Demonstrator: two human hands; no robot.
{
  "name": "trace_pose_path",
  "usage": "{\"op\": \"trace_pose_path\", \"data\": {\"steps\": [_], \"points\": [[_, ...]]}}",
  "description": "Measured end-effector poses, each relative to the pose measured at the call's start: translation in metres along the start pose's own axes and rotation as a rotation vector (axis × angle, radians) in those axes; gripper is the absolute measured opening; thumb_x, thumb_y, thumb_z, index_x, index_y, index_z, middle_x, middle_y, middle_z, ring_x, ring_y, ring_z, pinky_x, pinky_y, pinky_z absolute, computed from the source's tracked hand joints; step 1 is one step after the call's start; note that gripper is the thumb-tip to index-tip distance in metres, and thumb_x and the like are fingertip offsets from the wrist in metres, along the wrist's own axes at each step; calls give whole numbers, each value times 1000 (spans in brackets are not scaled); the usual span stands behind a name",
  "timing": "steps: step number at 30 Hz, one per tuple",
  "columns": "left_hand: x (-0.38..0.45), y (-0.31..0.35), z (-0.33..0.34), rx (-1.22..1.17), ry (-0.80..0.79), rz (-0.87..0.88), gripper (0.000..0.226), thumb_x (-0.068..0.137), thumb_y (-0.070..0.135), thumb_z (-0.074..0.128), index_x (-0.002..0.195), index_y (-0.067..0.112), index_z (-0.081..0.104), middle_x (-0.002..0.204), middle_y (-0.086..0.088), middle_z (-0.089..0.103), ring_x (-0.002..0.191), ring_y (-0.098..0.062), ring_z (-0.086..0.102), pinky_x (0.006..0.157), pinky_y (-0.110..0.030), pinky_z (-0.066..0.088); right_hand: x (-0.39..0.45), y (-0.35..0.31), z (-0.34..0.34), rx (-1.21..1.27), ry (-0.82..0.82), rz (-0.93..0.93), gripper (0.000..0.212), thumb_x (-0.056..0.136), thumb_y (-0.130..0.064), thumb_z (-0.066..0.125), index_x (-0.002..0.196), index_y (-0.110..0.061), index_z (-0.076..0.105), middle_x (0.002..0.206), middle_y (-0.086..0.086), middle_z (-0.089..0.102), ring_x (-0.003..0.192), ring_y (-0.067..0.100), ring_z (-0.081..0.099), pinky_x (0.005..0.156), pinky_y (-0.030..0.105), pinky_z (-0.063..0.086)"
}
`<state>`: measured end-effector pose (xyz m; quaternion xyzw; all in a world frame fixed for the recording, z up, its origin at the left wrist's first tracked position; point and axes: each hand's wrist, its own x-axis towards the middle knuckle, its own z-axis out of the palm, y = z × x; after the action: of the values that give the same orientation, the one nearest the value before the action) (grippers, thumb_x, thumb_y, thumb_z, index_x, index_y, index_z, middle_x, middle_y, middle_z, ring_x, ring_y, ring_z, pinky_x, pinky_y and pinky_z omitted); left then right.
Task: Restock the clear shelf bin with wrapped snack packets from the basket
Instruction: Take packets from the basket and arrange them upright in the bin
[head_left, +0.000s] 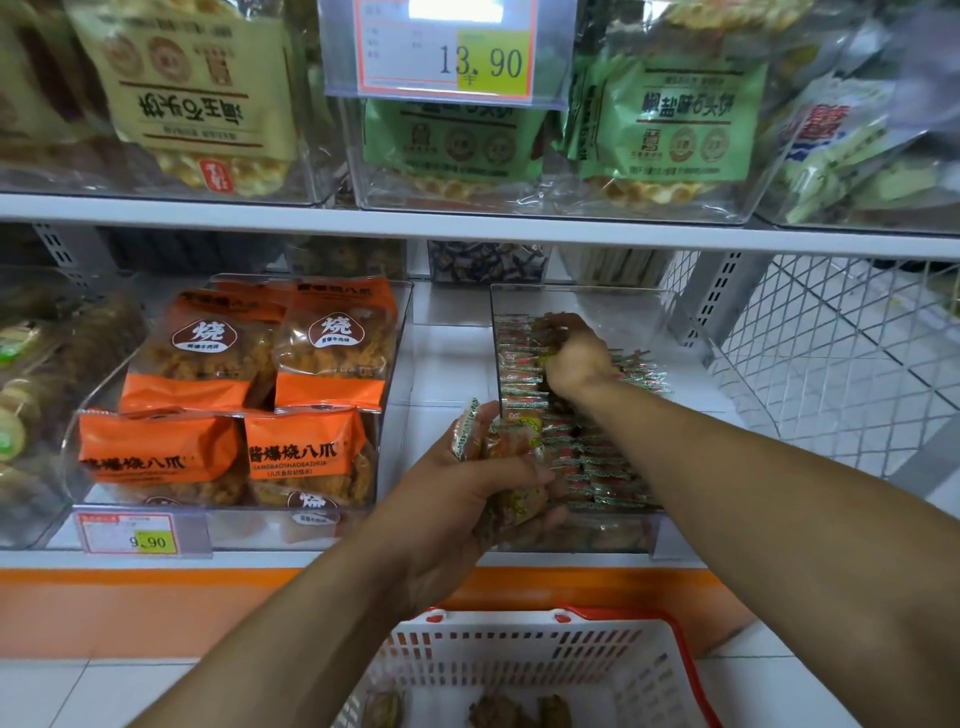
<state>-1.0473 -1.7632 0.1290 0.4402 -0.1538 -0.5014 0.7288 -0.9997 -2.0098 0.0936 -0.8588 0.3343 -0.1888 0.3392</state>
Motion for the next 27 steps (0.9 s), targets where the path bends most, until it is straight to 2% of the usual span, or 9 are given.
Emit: {"op": "trace_pose_path", "data": {"steps": [4,8,11,14,16,19,22,24,27], "points": [[-3,-2,9,-86,117,28,61,68,11,85,121,-2,59,93,-21,74,89,-34,75,78,-48,64,-9,-5,-21,6,13,33,75,84,1,75,148,-17,42,145,15,50,124,30,56,96,26,47],[-8,0,8,-255,161,23,35,77,23,79,104,5,64,91,-22,71,89,-34,71,77,-43,63,-65,-28,-46,190,172,-258,38,93,-8,64,128,-22,60,130,0,61,118,18,61,94,23,46],[-14,1,3,-270,144,27,32,84,37,76,93,7,80,105,-21,75,100,-32,72,84,-42,62,-139,-37,-66,220,-33,-451,24,93,-45,65,117,-42,63,118,-23,64,105,-3,62,84,21,52],[-23,-2,5,-224,65,-9,58,93,55,59,110,2,76,120,-25,70,112,-31,71,83,-35,62,-195,-39,-75,53,-320,-521,47,89,-59,63,134,-46,56,126,-31,53,118,-8,51,90,12,46],[-28,-7,6,-234,40,-45,66,96,61,52,105,0,77,115,-27,71,104,-34,72,78,-37,62,-210,-34,-72,49,-370,-485,51,89,-42,73,137,-37,57,128,-25,52,120,-4,49,97,16,45],[-36,-13,5,-262,20,-67,44,99,44,53,97,7,77,115,-25,70,93,-34,71,77,-42,61,-219,-29,-72,97,-282,-373,49,84,-28,80,129,-31,62,124,-18,58,119,0,51,103,26,43],[-43,-19,2,-189,39,-76,22,92,21,57,86,11,75,113,-22,66,105,-38,65,90,-49,59,-222,-20,-78,165,-256,-297,51,79,-36,84,125,-37,62,119,-25,60,112,-9,54,93,12,44],[-47,-24,0,-193,49,-91,16,92,19,58,94,9,70,105,-19,67,102,-39,67,93,-51,58,-221,-13,-80,214,-263,-263,50,74,-36,88,118,-42,65,112,-25,64,107,-10,57,85,5,43],[-54,-30,-3,-152,37,-105,24,95,22,55,96,11,76,117,-19,72,111,-37,69,88,-45,59,-217,-6,-84,449,-317,-116,46,63,-28,93,102,-35,70,96,-15,75,88,0,69,73,10,51]]}}
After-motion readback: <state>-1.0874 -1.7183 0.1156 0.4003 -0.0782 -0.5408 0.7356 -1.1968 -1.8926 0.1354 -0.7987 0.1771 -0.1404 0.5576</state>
